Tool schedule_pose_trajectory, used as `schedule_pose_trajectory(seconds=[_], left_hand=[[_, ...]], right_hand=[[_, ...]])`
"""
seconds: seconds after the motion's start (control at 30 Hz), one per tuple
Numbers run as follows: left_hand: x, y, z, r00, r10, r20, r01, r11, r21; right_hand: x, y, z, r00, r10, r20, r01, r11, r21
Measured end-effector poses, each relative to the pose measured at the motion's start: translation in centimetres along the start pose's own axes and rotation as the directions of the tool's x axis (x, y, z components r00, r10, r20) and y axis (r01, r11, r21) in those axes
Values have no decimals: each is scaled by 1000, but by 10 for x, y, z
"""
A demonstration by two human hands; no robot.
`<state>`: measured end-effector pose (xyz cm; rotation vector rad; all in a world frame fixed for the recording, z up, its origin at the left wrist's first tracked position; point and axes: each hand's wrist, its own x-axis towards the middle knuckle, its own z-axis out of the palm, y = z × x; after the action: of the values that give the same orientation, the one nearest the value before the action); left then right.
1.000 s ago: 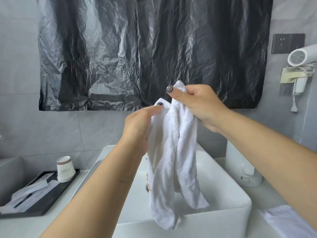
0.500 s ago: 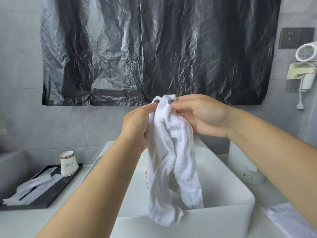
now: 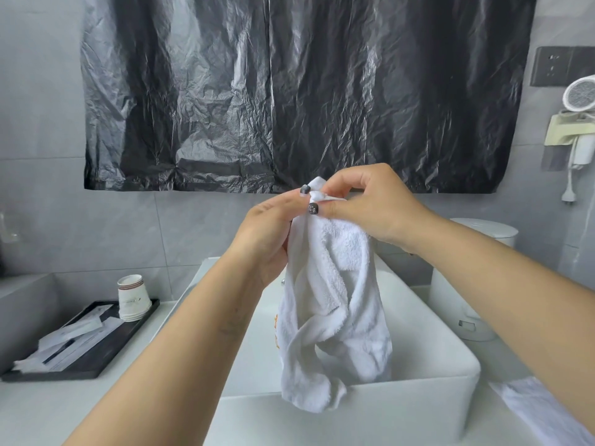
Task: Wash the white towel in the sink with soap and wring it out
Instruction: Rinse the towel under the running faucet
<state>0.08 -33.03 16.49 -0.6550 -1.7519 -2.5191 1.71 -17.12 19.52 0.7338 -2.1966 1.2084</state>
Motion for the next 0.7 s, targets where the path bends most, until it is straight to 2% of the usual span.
schedule_pose_trajectory(seconds=[0.1, 0.17, 0.3, 0.4, 0.57, 0.63, 0.7], left_hand=[[-3, -1, -1, 1000, 12, 22, -12, 1000, 13], [-4, -4, -3, 1000, 14, 20, -14, 1000, -9], [-8, -8, -6, 996, 41, 81, -38, 999, -37], [-11, -8, -6, 991, 82, 107, -75, 995, -63], [-10, -12, -5, 977, 194, -87, -202, 974, -99], [-9, -17, -7, 957, 261, -128, -272, 959, -78], [-8, -20, -10, 918, 374, -129, -373, 927, 31]], right_hand=[[0, 1, -2, 998, 41, 42, -45, 995, 84], [-2, 3, -2, 996, 73, 55, -77, 994, 78], [-2, 3, 3, 992, 103, -69, -97, 992, 82], [0, 6, 2, 969, 231, -85, -216, 964, 153], [-1, 7, 2, 918, 373, 138, -395, 896, 205], [0, 8, 2, 931, 343, 122, -359, 923, 142], [3, 8, 3, 964, 262, 47, -265, 960, 87]])
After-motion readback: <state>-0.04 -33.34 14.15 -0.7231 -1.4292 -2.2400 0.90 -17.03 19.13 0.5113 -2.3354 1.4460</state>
